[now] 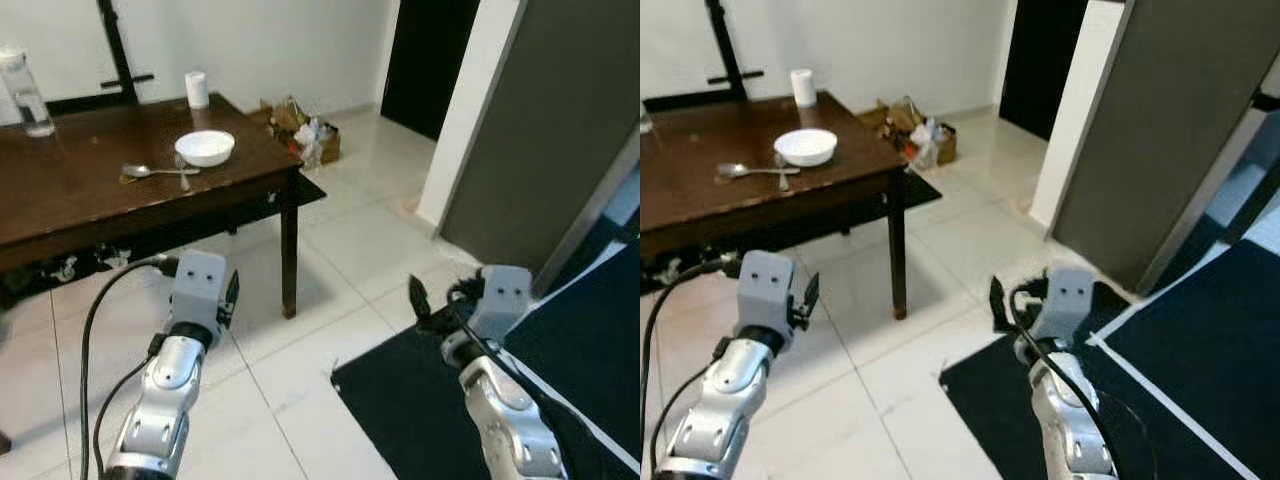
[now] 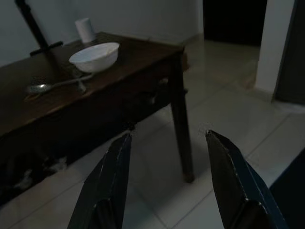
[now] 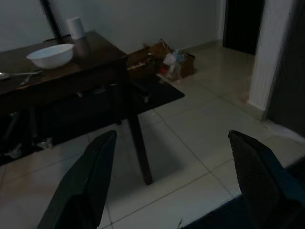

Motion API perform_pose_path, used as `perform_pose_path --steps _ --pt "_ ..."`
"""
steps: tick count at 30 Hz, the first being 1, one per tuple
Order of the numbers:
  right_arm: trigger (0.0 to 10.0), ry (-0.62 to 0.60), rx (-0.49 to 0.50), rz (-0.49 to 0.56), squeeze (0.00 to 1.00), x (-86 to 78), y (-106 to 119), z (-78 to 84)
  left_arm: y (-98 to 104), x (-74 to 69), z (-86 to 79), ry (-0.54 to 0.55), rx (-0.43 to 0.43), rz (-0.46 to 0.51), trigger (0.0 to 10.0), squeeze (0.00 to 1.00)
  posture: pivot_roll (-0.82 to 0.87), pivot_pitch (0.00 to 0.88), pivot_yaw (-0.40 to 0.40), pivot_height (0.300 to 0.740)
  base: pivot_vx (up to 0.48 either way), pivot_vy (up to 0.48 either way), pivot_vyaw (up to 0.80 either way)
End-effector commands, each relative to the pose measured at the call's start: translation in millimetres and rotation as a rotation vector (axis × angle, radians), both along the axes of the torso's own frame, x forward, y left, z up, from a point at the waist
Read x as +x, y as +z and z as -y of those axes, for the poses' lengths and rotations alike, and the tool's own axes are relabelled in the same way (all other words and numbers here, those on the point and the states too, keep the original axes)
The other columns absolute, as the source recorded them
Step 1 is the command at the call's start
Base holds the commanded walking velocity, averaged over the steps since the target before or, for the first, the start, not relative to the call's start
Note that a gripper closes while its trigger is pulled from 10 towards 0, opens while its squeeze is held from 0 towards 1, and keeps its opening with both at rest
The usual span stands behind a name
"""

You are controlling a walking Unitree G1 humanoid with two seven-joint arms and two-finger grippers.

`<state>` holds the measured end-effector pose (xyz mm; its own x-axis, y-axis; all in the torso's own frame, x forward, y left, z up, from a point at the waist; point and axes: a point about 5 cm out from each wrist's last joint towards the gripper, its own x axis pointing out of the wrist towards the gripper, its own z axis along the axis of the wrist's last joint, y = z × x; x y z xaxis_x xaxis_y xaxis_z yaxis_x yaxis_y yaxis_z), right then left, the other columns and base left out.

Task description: Setting the table

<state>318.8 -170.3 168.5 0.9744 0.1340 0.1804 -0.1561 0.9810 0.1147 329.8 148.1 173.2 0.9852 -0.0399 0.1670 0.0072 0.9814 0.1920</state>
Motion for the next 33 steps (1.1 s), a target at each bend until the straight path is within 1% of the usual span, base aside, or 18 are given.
perform_pose_path --steps 1,3,4,5,6,11,19,23,24,27,33 --pt "10.0 0.093 0.007 0.026 0.00 -2.2 7.0 -14.1 -4.1 -1.7 -8.4 0.034 0.009 -0.008 10.0 0.00 0.01 0.051 0.063 0.740 0.480 0.000 0.00" --pt "10.0 0.185 0.013 0.043 0.00 -5.7 10.9 -26.0 -3.1 -1.4 -8.2 0.036 0.008 -0.003 10.0 0.00 0.01 0.050 0.063 0.740 0.480 0.000 0.26" --pt "10.0 0.185 0.013 0.043 0.00 -5.7 10.9 -26.0 -3.1 -1.4 -8.2 0.036 0.008 -0.003 10.0 0.00 0.01 0.050 0.063 0.740 0.480 0.000 0.51" --pt "10.0 0.232 0.011 0.049 0.00 -8.4 12.1 -34.0 -3.0 -1.2 -8.1 0.037 0.008 -0.002 10.0 0.00 0.01 0.051 0.064 0.740 0.480 0.000 0.66" --pt "10.0 0.245 0.010 0.049 0.00 -9.1 12.1 -36.3 -3.1 -1.1 -8.0 0.037 0.007 -0.003 10.0 0.00 0.01 0.051 0.064 0.740 0.480 0.000 0.67" --pt "10.0 0.242 0.000 0.044 0.00 -8.3 10.9 -37.9 -3.3 -0.9 -7.5 0.036 0.007 -0.003 10.0 0.00 0.01 0.051 0.064 0.740 0.480 0.000 0.64" --pt "10.0 0.254 0.001 0.043 0.00 -7.2 12.9 -38.0 -3.2 -0.5 -7.0 0.037 0.006 -0.002 10.0 0.00 0.01 0.051 0.063 0.740 0.480 0.000 0.00" --pt "10.0 0.171 -0.038 0.044 0.00 -3.2 13.4 -30.3 -3.0 -0.2 -6.6 0.037 0.004 -0.001 10.0 0.00 0.01 0.051 0.063 0.740 0.480 0.000 0.00" --pt "10.0 0.171 -0.038 0.044 0.00 -3.2 13.4 -30.3 -3.0 -0.2 -6.6 0.037 0.004 -0.001 10.0 0.00 0.01 0.051 0.063 0.740 0.480 0.000 0.00" --pt "10.0 0.072 -0.055 0.041 0.00 2.0 14.0 -18.5 -2.8 -0.2 -5.8 0.031 0.003 -0.001 10.0 0.00 0.01 0.051 0.064 0.740 0.480 0.000 0.00" --pt "10.0 0.019 -0.046 0.047 0.00 4.3 16.5 -10.1 -1.9 0.5 -5.1 0.025 0.004 0.001 10.0 0.00 0.01 0.052 0.068 0.740 0.480 0.000 0.00"
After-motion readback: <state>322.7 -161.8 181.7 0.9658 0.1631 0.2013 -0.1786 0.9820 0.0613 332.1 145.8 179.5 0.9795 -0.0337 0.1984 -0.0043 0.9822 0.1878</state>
